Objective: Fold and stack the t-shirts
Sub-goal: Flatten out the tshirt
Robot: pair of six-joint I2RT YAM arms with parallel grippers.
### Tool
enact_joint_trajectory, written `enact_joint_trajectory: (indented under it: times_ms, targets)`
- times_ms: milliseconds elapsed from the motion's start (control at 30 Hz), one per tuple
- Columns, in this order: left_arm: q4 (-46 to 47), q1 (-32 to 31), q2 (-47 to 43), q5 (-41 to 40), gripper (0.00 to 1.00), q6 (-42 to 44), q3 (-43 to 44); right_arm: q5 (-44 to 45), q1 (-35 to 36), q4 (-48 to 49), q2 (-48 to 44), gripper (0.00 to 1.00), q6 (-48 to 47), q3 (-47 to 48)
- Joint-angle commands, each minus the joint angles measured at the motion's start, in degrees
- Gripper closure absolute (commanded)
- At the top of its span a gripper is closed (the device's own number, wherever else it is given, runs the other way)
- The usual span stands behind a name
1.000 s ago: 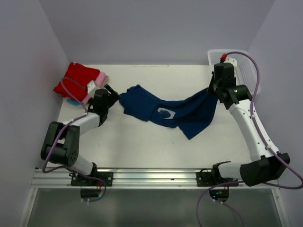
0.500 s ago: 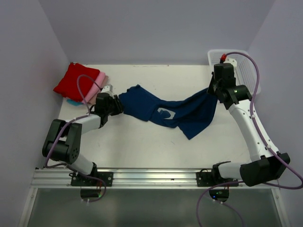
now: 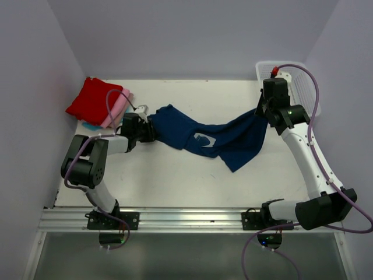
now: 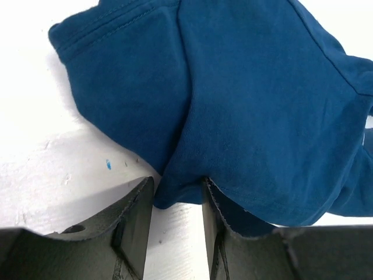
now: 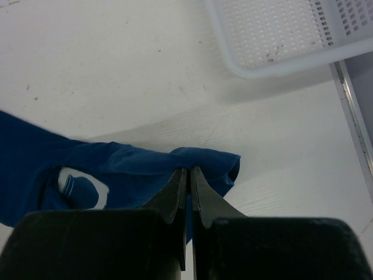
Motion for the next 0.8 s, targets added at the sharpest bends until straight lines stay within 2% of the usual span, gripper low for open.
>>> enact_joint_trajectory:
  times_ms: [0, 33, 100, 133, 167, 200, 233, 300, 400, 433, 600, 767]
  targets:
    - [0.51, -0.16, 2.11, 0.86, 0.58, 2.8, 0.96, -0.59, 0.3, 2.02, -0.47, 1.0, -0.78, 0.02]
    - [0.51, -0.16, 2.2, 0.68, 0.59, 2.8, 1.05, -0.68, 0.3, 2.02, -0.47, 1.0, -0.78, 0.02]
    - [0.51, -0.16, 2.29, 0.77, 0.66, 2.8, 1.14, -0.51, 0.3, 2.02, -0.47, 1.0, -0.78, 0.02]
    - [0.43, -0.16, 1.94, 0.94, 0.73, 2.71, 1.23, -0.59, 0.39, 2.02, -0.47, 1.0, -0.87, 0.11]
    - [0.08, -0.25, 1.68, 1.2, 0.89, 2.71, 1.23, -0.51, 0.39, 2.02, -0.39, 1.0, -0.78, 0.02]
    - [-0.1, -0.16, 1.24, 1.56, 0.98, 2.54, 1.14, -0.59, 0.39, 2.02, -0.3, 1.0, -0.78, 0.02]
    - [-0.36, -0.16, -0.16, 1.82, 1.0, 2.27, 1.05, -0.51, 0.3, 2.02, -0.3, 1.0, -0.78, 0.02]
    - [-2.03, -0.33, -2.44, 1.82, 1.0, 1.57, 0.79, -0.51, 0.39, 2.02, -0.3, 1.0, -0.78, 0.11]
    - [-5.72, -1.56, -11.04, -1.07, 1.0, -0.09, 0.96, -0.33, 0.3, 1.93, -0.3, 1.0, -0.87, 0.02]
    - [-7.73, -1.83, -16.99, -3.25, 1.0, -0.62, 1.66, -0.5, 0.3, 1.93, -0.3, 1.0, -0.96, 0.02]
    - [-15.56, -2.62, -32.48, -12.23, 1.0, -2.39, 9.3, -0.68, 0.39, 2.02, -0.39, 1.0, -1.04, 0.02]
    - [-24.88, -2.62, -36.11, -13.82, 1.0, -2.56, 19.41, -1.38, 0.3, 2.37, -1.7, 1.0, -1.13, 0.2]
